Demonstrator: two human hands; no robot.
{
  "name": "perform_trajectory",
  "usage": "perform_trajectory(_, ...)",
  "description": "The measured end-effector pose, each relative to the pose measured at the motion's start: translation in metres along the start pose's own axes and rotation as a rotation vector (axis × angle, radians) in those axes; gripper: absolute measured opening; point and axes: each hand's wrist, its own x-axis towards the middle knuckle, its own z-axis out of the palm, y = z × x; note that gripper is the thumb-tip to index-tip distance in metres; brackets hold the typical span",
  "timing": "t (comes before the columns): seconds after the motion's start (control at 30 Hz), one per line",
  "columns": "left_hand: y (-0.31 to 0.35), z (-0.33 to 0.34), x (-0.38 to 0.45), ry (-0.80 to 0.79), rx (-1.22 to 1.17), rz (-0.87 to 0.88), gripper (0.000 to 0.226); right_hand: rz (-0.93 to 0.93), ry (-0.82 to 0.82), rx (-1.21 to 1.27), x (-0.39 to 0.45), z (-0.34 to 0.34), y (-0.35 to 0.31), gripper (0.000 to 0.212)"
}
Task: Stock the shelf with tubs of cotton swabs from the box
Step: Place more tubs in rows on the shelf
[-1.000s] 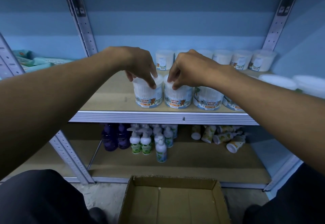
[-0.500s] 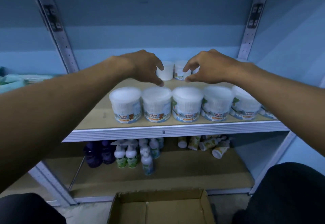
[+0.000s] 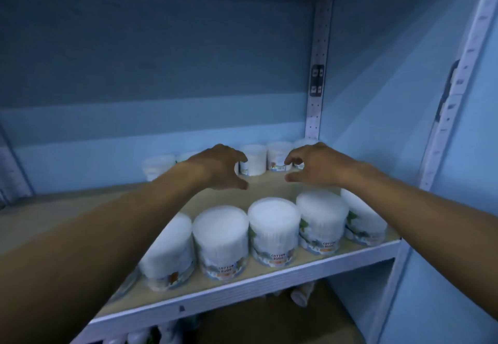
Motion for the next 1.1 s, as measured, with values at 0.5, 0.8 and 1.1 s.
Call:
perform_trajectory(0.5,0.025,0.043,0.178,0.025,-0.067,0.116,0.083,0.150,-0.015,-0.101,0.116,-0.006,0.099,0.071)
perform_trajectory(0.8,0.040,0.059,0.260,-0.026,-0.050,0.129,0.090,0.133,-0.088,-0.172,0.179,0.006,0.126,0.087)
perform_trajectory(1.1,0.042,0.070,0.288,-0.041,0.015,0.140,0.081,0.128,-0.122,-0.243,0.204,0.016,0.125,0.081)
